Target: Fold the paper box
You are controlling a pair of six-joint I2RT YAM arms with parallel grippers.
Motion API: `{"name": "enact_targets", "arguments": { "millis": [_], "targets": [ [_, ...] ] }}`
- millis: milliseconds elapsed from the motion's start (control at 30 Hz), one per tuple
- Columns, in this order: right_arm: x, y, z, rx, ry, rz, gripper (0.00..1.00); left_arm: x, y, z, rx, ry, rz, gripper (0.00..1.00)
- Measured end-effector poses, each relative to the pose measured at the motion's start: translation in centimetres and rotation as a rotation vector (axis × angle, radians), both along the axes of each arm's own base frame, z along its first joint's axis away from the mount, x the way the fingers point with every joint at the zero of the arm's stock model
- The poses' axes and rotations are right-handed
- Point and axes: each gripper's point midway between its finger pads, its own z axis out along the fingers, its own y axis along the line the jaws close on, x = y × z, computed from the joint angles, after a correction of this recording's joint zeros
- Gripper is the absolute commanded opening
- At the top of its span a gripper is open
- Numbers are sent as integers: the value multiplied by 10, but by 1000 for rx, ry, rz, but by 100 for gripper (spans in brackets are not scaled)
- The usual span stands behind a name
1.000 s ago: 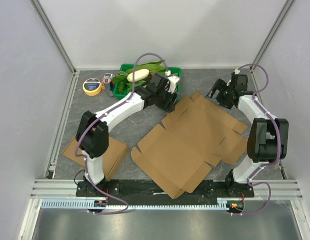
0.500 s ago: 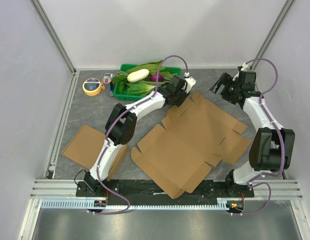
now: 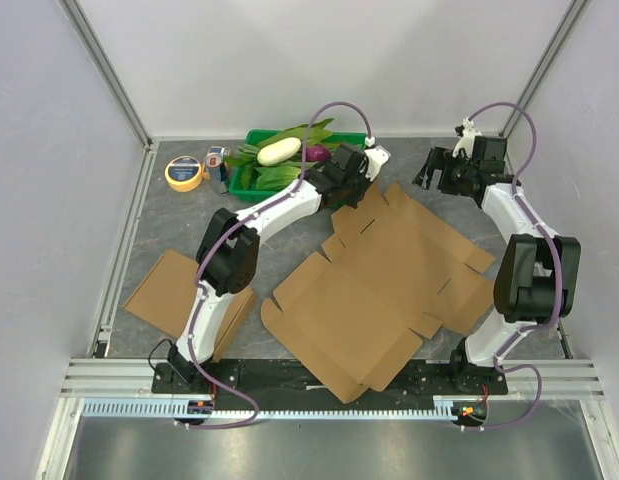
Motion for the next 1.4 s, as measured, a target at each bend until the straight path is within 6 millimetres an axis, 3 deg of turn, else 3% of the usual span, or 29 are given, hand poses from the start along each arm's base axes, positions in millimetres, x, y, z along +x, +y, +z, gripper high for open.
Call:
{"name": "enact_targets", "arguments": {
  "millis": [167,367,533,633,733,767,833,933,1000,1033,1267,1400],
  "targets": [
    [18,-5,28,-7,-96,48,98,2,0,32,-92,11,-7,2],
    [18,-6,31,-9,-111,60,98,16,-1,49,-152,25,0,2],
    [17,-5,30,-13,-107,66,98,26,-3,36,-150,34,5,7],
    [16,-5,29,-13,-101,65,98,28,-4,17,-132,57,7,15],
    [15,-6,28,-16,-96,65,98,29,-5,-5,-111,82,9,32],
    [15,-6,28,-17,-93,64,98,28,-5,-11,-105,92,9,43],
    [15,-6,27,-18,-91,64,98,28,-5,-20,-97,106,7,50],
    [15,-6,27,-20,-91,66,98,30,-8,-20,-106,107,10,54],
    [14,-6,27,-21,-90,67,98,34,-10,-10,-124,91,19,68],
    [14,-6,27,-22,-89,67,98,35,-9,-6,-129,88,27,70],
    [13,-5,26,-18,-86,71,98,11,12,29,-175,128,87,61],
    [13,-5,29,-18,-92,72,98,1,24,44,-182,145,119,48]
  ]
}}
